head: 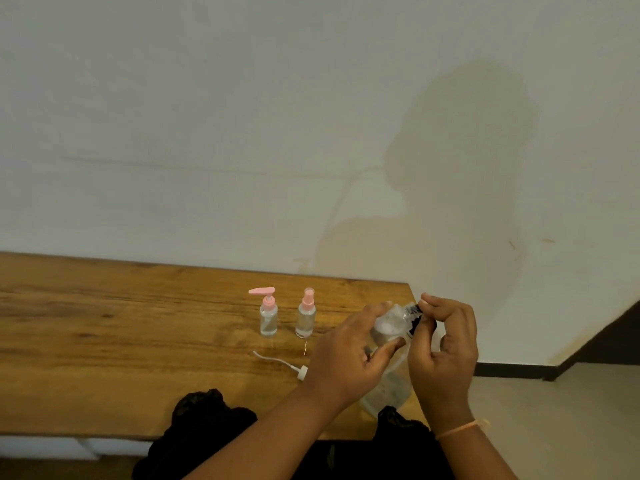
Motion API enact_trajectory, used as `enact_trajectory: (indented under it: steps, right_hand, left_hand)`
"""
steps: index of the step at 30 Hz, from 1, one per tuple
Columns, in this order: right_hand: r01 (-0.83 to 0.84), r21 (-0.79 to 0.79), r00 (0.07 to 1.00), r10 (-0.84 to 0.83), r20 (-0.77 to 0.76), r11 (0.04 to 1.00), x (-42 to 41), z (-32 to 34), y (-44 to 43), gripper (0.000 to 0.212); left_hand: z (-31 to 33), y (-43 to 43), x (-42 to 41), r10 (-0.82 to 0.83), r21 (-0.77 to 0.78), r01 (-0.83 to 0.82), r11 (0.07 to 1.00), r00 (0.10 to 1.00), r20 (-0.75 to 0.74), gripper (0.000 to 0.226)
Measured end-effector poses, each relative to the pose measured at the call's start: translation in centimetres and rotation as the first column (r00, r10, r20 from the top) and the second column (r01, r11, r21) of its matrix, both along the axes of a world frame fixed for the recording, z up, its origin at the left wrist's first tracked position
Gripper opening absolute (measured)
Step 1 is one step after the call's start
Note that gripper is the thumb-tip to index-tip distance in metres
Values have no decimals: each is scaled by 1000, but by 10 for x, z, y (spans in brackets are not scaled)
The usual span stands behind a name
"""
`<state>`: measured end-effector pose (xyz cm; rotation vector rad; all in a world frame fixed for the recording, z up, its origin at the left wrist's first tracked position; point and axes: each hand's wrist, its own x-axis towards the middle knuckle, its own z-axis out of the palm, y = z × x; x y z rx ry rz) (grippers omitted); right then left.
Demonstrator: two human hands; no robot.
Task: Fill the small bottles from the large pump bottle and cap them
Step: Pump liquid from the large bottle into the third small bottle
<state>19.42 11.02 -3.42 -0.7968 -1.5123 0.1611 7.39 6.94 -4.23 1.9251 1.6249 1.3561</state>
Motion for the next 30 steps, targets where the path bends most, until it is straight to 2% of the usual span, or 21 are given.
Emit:
enact_trajectory:
  steps: [14,24,30]
  right_hand:
    - [12,-8,999,-11,38,1000,2,-3,0,18]
    - [-12,-10,999,12,-50,1000,-3,5,-1,17]
    - [-5,-18,1000,5,9,1000,2,-3,2,17]
  left_hand:
    - [-3,-1,0,-9,2,9,1000,1000,10,46]
    - [0,2,1,10,48,-11,999,1000,9,47]
    - [0,0,-2,-14,0,14,1000,1000,-8,48]
